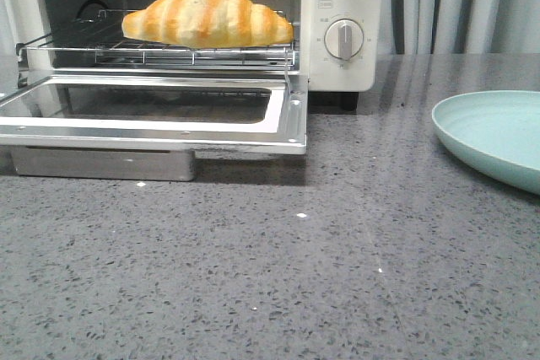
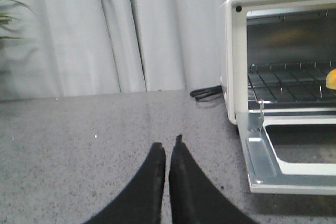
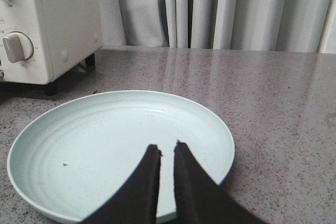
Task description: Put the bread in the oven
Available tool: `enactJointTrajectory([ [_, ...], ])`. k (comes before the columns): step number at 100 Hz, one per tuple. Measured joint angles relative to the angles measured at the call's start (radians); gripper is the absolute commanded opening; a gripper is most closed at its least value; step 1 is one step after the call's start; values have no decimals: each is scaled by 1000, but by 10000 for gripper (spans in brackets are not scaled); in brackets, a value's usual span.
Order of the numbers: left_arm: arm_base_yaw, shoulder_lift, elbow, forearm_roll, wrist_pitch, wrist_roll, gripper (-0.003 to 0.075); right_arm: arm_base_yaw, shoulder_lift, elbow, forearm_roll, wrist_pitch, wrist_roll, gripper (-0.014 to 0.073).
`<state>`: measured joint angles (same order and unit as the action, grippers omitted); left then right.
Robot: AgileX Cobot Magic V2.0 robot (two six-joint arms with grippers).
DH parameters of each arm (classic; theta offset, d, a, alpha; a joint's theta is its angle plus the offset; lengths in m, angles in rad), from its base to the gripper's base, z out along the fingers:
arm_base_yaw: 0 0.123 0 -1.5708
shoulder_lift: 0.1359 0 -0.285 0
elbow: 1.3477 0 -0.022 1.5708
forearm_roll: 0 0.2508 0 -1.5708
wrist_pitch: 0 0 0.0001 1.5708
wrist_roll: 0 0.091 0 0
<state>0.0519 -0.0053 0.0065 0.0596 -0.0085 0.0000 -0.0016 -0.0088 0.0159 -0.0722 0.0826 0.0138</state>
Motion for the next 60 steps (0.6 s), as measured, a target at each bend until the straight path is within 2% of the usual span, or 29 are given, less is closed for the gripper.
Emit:
enactJointTrajectory([
  [12, 0, 0, 0, -20, 48, 0, -20, 0, 0, 0, 0, 0, 0, 38],
  [60, 0, 0, 0, -60, 96, 19, -20, 0, 0, 0, 0, 0, 0, 38],
])
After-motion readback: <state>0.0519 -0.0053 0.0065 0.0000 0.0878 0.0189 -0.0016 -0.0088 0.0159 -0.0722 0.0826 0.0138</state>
